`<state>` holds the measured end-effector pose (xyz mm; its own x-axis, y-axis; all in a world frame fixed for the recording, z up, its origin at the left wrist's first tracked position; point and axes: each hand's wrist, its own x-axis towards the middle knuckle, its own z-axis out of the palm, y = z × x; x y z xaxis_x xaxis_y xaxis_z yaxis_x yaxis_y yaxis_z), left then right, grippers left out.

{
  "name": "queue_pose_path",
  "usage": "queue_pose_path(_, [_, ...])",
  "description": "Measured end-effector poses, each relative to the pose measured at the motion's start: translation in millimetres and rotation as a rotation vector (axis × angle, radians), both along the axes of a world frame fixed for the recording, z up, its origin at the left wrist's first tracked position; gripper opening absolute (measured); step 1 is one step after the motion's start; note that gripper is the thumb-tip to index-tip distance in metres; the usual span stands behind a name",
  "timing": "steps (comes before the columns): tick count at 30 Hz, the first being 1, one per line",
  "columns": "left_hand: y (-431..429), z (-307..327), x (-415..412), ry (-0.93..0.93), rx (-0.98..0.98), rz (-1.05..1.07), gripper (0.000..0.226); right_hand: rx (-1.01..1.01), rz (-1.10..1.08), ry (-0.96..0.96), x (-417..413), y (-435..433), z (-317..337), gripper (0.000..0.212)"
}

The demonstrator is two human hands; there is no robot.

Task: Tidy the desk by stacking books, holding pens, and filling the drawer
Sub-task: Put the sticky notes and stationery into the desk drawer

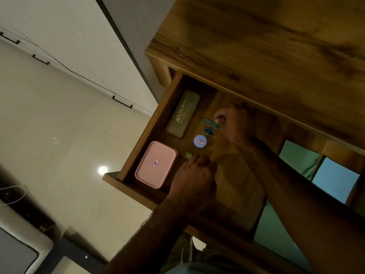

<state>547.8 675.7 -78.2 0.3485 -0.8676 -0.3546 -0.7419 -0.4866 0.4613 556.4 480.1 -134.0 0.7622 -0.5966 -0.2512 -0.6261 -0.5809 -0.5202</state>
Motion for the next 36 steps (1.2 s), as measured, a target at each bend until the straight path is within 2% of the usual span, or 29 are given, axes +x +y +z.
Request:
queue_pose_path(6, [0.1, -1.3, -0.2, 0.002, -0.013, 0.014, 0.037, 0.003, 0.031, -0.07, -4.9, 5.1, 1.5, 0.012])
queue_pose_path(11, [0.6, -1.4, -0.9, 0.005, -0.022, 0.012, 0.034, -0.047, 0.089, -0.021, -2.7, 6.2, -1.9, 0.02])
queue_pose_path(20, [2.7, -0.9, -2.1, 0.021, -0.022, 0.019, 0.035, -0.12, 0.046, 0.004, 0.5, 9.3, -2.7, 0.016])
queue_pose_path(31, [3.5, -1.2, -3.8, 0.047, -0.007, 0.024, 0.037, -0.182, 0.162, 0.096, 3.5, 2.6, 1.3, 0.023])
queue_pose_path(36, [4.0, -2.4, -4.8, 0.069, 0.025, 0.009, 0.038, -0.129, 0.09, 0.022, 0.5, -1.3, 2.9, 0.02])
